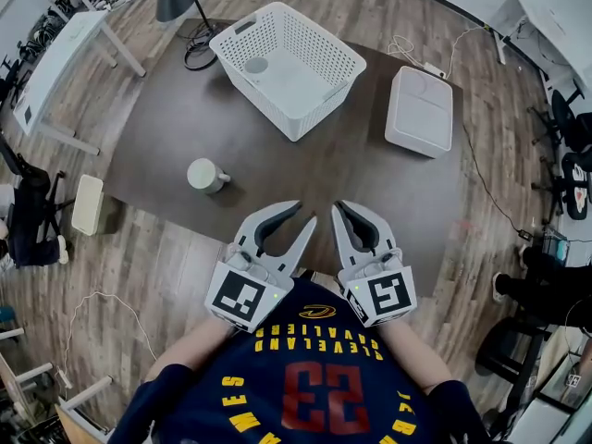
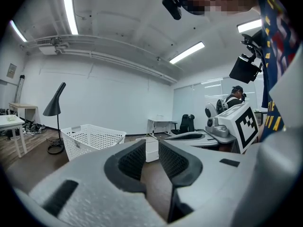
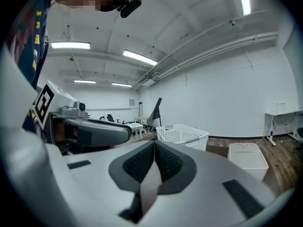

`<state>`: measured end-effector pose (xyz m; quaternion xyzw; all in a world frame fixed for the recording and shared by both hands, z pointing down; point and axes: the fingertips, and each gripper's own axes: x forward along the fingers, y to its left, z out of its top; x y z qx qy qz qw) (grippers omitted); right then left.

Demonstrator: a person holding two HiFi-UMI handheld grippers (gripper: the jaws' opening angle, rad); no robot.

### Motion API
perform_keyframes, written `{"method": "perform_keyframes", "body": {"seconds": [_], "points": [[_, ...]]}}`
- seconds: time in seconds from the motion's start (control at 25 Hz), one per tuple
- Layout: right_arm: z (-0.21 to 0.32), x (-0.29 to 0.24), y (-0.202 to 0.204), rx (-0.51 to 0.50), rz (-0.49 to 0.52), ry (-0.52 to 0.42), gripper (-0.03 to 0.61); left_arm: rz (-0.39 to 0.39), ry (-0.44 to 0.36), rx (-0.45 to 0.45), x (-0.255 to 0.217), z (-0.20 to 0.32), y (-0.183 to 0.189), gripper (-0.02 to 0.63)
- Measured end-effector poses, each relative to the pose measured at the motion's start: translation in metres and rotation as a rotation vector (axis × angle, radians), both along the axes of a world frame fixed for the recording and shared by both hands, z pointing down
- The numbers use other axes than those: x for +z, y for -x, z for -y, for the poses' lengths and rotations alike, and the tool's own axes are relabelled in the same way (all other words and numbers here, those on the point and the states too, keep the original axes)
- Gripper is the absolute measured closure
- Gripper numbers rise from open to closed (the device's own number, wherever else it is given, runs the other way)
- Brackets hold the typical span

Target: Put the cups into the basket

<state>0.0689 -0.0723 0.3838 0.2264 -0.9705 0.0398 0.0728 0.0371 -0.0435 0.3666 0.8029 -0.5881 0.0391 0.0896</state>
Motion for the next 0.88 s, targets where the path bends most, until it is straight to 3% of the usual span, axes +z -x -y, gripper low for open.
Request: {"method": "perform_keyframes", "body": {"seconds": [0.88], "points": [[-0.016, 0.011, 0.008, -0.047, -0.023, 0.014, 0.561, -0.032, 0.002, -0.018, 0.007, -0.01, 0.004, 0.526]]}}
